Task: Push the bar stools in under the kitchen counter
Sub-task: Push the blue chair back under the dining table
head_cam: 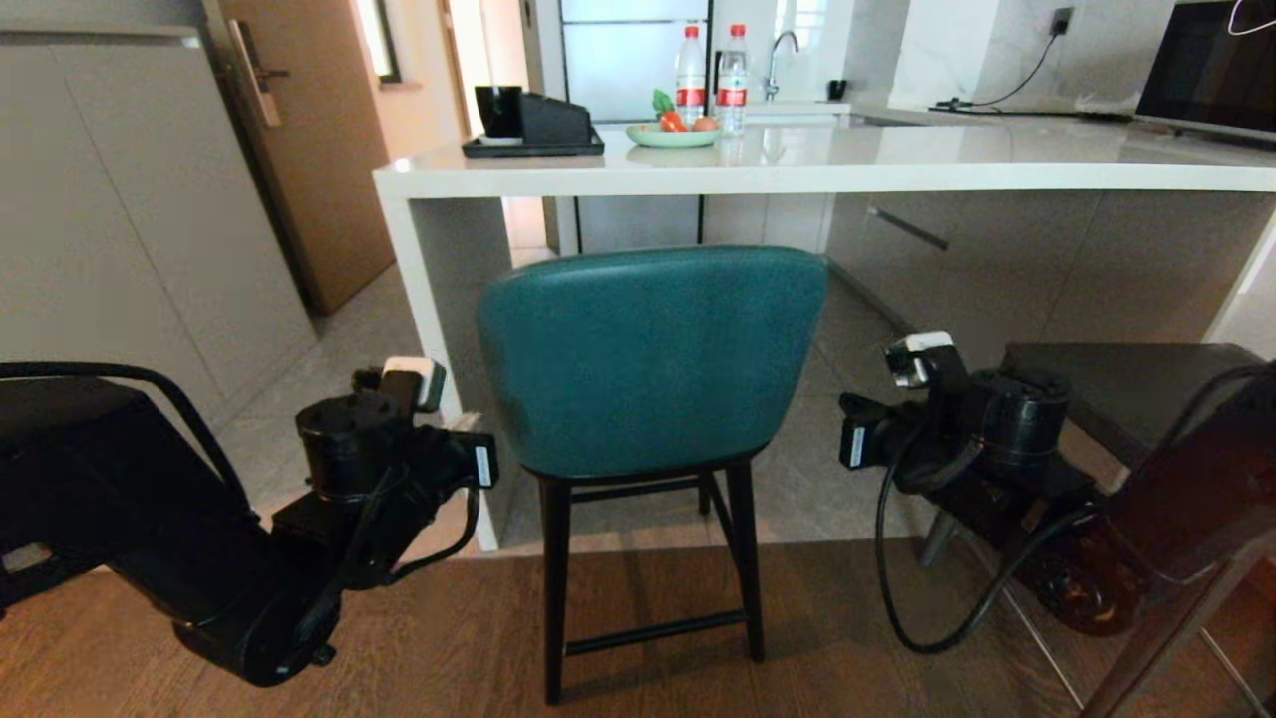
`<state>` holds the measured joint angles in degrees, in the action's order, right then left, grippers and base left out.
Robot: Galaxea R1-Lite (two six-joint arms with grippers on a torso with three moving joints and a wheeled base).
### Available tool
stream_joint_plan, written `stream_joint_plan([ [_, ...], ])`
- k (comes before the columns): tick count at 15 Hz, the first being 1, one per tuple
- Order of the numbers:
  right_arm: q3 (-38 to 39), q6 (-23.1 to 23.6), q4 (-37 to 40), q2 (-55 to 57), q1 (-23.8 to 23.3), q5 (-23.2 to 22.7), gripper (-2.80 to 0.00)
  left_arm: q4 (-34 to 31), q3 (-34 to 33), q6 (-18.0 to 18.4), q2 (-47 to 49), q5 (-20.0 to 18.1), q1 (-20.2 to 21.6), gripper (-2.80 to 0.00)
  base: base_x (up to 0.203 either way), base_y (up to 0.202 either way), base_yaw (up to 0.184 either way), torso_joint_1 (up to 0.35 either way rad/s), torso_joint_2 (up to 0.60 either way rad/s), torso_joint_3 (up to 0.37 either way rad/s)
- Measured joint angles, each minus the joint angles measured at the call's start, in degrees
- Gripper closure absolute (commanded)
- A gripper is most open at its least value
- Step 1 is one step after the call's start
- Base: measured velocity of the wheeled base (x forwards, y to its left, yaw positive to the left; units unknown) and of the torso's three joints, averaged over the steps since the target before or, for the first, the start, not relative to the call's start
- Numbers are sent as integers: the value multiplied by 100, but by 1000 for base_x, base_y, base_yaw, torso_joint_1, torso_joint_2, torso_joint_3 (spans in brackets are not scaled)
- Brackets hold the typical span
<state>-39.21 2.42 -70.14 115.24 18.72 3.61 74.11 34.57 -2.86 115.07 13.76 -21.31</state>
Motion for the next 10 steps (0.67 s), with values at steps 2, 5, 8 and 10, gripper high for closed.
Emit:
stream_joint_plan([
  [2,533,-17,28,-401,383,50,0,430,-370,-3,-74,0,-80,0,0,0,0,0,0,0],
  [5,691,-22,110,-751,711,159,0,474,-343,19,-159,4,-225,0,0,0,0,0,0,0],
  [8,734,-196,501,-1143,1139,169,0,506,-417,-37,-384,10,-479,0,0,0,0,0,0,0],
  [10,619,-517,871,-1341,1318,244,0,557,-467,-82,-484,6,-594,0,0,0,0,0,0,0],
])
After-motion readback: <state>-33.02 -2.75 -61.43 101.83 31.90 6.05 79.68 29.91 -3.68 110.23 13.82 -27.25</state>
